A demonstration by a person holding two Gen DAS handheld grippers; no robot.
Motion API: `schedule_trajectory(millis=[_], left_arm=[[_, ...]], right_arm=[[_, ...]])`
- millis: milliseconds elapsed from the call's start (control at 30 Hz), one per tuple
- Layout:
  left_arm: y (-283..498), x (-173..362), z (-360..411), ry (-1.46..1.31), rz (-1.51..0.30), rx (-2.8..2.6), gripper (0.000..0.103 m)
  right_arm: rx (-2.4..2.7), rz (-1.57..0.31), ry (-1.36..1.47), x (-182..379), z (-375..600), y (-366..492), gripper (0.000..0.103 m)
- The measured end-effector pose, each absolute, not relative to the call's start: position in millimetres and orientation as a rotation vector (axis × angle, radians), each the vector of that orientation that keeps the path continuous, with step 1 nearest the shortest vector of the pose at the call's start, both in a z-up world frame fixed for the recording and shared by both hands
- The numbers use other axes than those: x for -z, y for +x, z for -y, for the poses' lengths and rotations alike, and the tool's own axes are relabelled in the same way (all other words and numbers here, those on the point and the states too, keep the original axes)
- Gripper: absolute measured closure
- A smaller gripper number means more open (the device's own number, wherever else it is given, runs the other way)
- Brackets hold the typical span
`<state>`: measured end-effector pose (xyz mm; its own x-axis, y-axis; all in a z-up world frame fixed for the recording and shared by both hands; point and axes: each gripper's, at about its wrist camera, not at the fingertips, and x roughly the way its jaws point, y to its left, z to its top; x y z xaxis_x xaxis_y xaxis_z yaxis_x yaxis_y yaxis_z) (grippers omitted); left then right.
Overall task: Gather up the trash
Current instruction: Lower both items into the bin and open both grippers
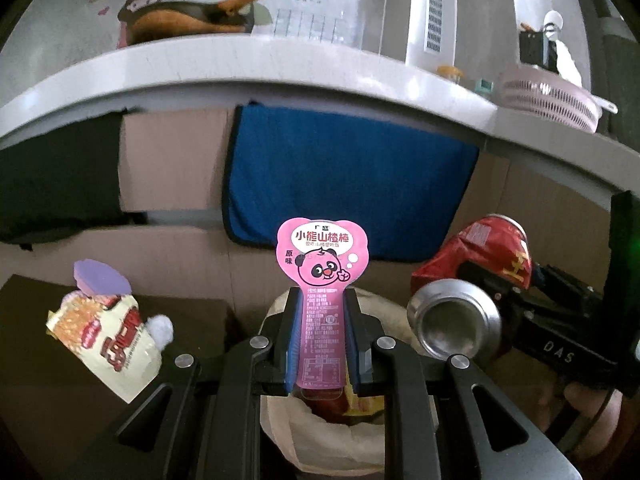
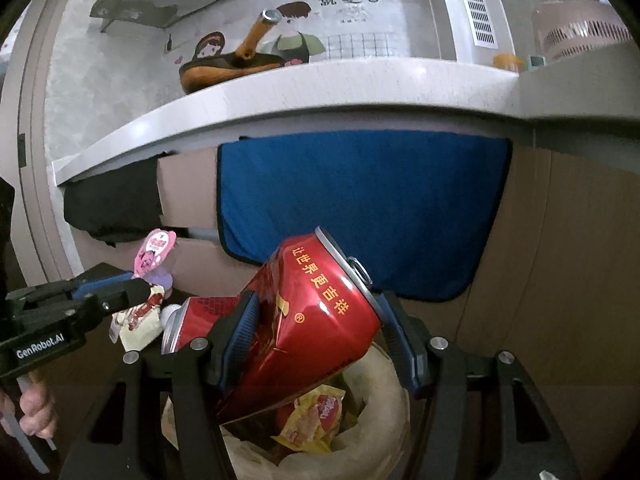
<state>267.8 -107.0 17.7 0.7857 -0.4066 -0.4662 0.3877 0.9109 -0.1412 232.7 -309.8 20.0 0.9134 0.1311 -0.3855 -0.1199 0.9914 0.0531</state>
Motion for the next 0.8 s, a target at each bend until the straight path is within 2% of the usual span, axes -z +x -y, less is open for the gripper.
schedule_trajectory(millis=[800], left_arm=[[312.0,56.4,110.9,-0.118,-0.714,0.458,0.083]], right_arm=[[-0.124,-0.557,0.074,49.4,321.1,268.4,0.046]])
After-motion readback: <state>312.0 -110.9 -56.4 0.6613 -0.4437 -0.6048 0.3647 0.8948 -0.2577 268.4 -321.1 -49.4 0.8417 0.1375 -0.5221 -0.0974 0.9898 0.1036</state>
